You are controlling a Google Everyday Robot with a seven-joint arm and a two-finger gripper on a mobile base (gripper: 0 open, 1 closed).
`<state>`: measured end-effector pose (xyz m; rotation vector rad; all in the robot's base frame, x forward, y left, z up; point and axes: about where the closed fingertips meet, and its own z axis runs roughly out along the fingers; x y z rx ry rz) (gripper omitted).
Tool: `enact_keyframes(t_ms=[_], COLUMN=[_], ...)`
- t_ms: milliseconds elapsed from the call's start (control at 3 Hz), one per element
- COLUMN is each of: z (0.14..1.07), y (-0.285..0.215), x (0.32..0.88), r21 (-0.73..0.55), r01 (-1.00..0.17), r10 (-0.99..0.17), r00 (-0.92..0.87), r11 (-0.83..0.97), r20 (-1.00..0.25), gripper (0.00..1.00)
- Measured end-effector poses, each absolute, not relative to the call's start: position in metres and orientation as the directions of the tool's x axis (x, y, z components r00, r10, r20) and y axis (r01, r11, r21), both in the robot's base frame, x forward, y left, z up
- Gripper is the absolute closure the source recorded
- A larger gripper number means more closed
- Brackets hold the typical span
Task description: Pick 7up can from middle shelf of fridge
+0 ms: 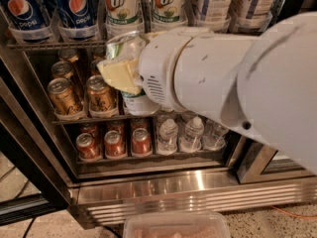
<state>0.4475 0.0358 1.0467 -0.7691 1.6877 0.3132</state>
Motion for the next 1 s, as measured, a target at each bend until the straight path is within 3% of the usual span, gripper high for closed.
enact_keyframes(t_ms=[333,1000], z=[1.047,1.07], y=[0.053,0.064], x=[0.434,0.419], r21=[-0.176,-0.186], r01=[-0.707,-0.731], r10=[-0.331,-0.304], r00=[-0.086,-0.03], r11=[0.685,0.656], r20=[-0.94,-0.952], gripper=[1.0,1.0])
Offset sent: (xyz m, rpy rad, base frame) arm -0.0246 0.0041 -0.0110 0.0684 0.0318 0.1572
